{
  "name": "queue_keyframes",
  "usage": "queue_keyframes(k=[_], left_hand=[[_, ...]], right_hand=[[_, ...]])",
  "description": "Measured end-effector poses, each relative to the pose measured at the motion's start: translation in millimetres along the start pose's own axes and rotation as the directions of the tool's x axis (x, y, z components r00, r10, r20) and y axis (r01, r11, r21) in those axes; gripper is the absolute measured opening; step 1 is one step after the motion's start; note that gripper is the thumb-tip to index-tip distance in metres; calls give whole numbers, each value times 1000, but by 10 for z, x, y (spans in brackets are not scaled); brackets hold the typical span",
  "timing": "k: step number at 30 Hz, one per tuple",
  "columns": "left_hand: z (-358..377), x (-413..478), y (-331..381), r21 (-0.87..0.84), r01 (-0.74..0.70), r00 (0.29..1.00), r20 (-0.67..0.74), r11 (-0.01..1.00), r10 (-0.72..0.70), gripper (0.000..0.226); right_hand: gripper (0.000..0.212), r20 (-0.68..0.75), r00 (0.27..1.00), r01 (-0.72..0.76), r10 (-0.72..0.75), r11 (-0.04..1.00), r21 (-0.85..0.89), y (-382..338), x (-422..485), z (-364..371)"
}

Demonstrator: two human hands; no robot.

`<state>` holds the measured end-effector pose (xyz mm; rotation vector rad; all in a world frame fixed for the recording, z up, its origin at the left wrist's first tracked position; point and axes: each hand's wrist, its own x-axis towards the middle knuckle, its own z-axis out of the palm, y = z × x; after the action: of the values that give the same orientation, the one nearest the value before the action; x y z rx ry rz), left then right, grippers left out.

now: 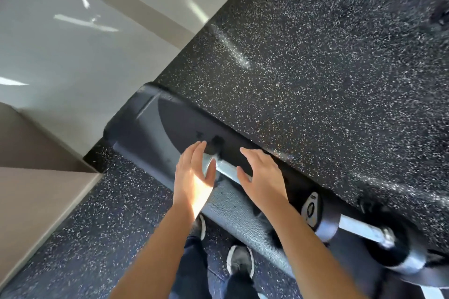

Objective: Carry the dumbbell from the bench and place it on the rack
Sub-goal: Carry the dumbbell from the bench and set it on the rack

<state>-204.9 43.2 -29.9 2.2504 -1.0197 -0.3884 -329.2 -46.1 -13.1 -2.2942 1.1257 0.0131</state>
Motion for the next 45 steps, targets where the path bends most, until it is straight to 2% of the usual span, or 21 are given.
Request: queue_keyframes(k=[6, 12, 16, 20, 27, 30, 34, 37, 40, 45], left_hand=[[266, -2, -205, -177, 148, 988, 73, 973, -137, 48], [401, -23, -347, -249, 155, 988, 13, 956, -157, 47], [455, -30, -390, -297, 184, 980, -18, 937, -199, 49], [473, -40, -417, -324, 191, 975, -44, 927, -216, 48], [518, -49, -433, -432, 309, 947, 56, 848, -316, 42], [489, -59, -406, -462, 359, 929, 91, 811, -359, 45], [369, -56, -323, -434, 401, 915, 151, 807, -373, 46], [171, 46, -135, -456, 340, 940, 141, 823, -310, 38], [-112, 196, 131, -431, 176, 984, 112, 885, -141, 29], [-674, 374, 593, -482, 64, 983, 182, 874, 28, 30]], right_hand=[[48, 151, 987, -67, 59, 997, 48, 182, 168, 358], [45, 173, 983, -88, 57, 980, 178, 217, 255, 627], [39, 185, 981, -101, 65, 976, 191, 276, 259, 713], [40, 264, 960, -157, 99, 965, 211, 321, 314, 699], [45, 443, 889, -206, 118, 966, 155, 363, 383, 650], [49, 507, 855, -240, 110, 951, 197, 344, 441, 604], [48, 510, 849, -312, 136, 909, 277, 244, 382, 506], [47, 488, 857, -368, 164, 858, 358, 123, 285, 372], [47, 443, 880, -372, 169, 826, 424, -49, 207, 120], [52, 377, 907, -366, 187, 793, 486, -377, 51, -502]])
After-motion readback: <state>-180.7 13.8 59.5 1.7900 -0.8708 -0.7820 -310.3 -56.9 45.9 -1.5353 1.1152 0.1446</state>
